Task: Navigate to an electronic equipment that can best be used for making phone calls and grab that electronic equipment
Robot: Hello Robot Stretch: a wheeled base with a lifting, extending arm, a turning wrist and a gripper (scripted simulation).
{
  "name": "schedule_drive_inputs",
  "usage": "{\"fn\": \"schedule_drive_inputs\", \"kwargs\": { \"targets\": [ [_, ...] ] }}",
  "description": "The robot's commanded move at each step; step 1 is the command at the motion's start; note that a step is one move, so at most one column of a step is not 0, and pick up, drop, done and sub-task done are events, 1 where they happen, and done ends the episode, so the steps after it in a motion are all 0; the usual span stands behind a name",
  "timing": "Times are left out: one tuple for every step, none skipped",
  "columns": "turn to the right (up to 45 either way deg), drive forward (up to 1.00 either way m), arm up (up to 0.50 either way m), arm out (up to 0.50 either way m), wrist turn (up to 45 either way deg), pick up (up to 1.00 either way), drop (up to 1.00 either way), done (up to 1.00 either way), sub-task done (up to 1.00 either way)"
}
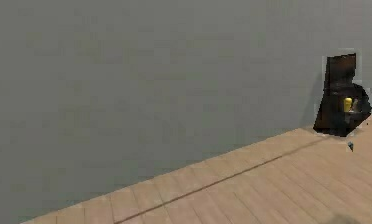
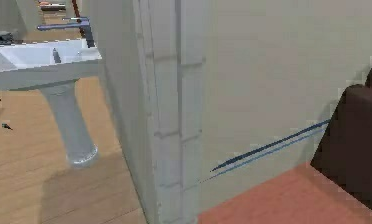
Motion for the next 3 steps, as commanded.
{"fn": "schedule_drive_inputs", "kwargs": {
  "targets": [
    [45.0, 0.00, 0.00, 0.00, 0.0, 0.00, 0.00, 0.00, 0.00],
    [15.0, 0.00, 0.00, 0.00, 0.0, 0.00, 0.00, 0.00, 0.00],
    [3.0, 0.00, 0.00, 0.00, 0.0, 0.00, 0.00, 0.00, 0.00]
  ]
}}
